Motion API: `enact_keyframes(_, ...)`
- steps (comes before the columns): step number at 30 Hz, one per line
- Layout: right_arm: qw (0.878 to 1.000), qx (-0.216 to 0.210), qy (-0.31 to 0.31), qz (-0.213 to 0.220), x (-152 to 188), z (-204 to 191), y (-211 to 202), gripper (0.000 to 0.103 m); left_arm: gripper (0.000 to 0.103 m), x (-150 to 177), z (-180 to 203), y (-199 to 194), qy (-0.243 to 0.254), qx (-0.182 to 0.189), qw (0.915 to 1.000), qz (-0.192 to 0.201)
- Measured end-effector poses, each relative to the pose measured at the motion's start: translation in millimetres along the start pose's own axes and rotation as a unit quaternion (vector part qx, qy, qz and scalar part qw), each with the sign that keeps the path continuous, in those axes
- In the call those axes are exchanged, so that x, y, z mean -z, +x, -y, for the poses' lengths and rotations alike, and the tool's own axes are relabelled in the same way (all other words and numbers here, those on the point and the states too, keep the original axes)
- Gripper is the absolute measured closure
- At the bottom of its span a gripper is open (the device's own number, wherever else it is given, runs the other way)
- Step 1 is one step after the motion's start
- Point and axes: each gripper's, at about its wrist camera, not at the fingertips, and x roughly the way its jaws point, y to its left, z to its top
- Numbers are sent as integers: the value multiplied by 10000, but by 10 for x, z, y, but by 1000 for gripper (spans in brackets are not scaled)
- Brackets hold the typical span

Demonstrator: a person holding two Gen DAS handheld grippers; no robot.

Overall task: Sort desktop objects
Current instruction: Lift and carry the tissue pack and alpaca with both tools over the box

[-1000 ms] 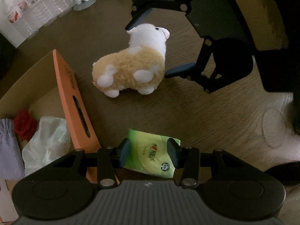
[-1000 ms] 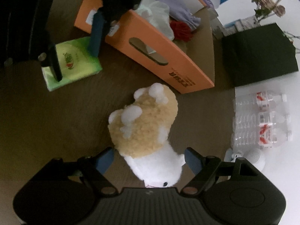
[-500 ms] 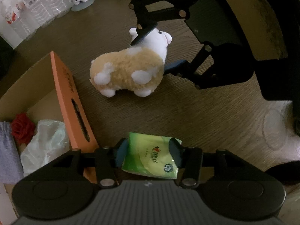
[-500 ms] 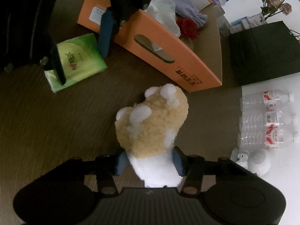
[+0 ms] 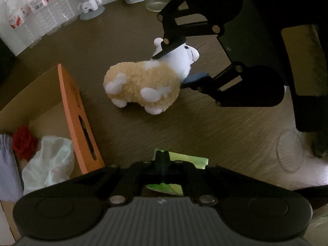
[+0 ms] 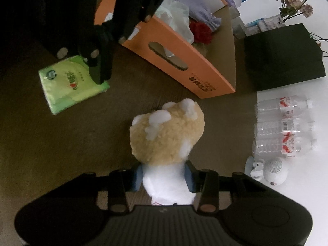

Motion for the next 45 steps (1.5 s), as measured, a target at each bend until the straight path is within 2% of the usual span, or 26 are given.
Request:
enact_keyframes(3,10000,16,7,-43,-5,-2,-37,63,102,17,-6,-38,13,-1,10000,20)
enact_keyframes(5,10000,19,31,-80,0,-5,-45,63,97,13,-9,-52,-5,-2,10000,3)
enact_keyframes(6,9999,29,37,-96,7,-12,-51,63,91,6,-7,-57,-13,3,10000,-6)
enact_keyframes(8,9999,29,42,-105,12,-31,-67,63,47,-1,22,-70,38,-4,10000,-20)
enact_keyframes(12,9999,21,71,-97,8,-33,-65,63,34,-24,82,-37,180,69,9998,-107)
enact_keyframes(13,9999,19,78,-95,7,-34,-64,63,24,-42,81,10,217,59,9996,-161)
enact_keyframes(14,9999,17,85,-93,6,-34,-64,63,22,-59,81,59,258,41,9994,-217)
enact_keyframes(21,9999,-17,130,-103,30,-71,-68,63,29,-114,17,306,237,146,9983,-517)
enact_keyframes(23,9998,-29,136,-108,33,-82,-63,63,39,-121,-10,329,184,259,9981,-519)
enact_keyframes(27,9999,-36,128,-110,25,-100,-76,63,49,-128,-46,307,131,330,9986,-404)
enact_keyframes(40,9998,50,102,-165,-55,-119,-254,63,50,-102,-41,152,155,342,9993,-79)
enact_keyframes(45,9996,152,102,-229,-107,-143,-391,63,50,-31,43,-73,183,334,9992,122)
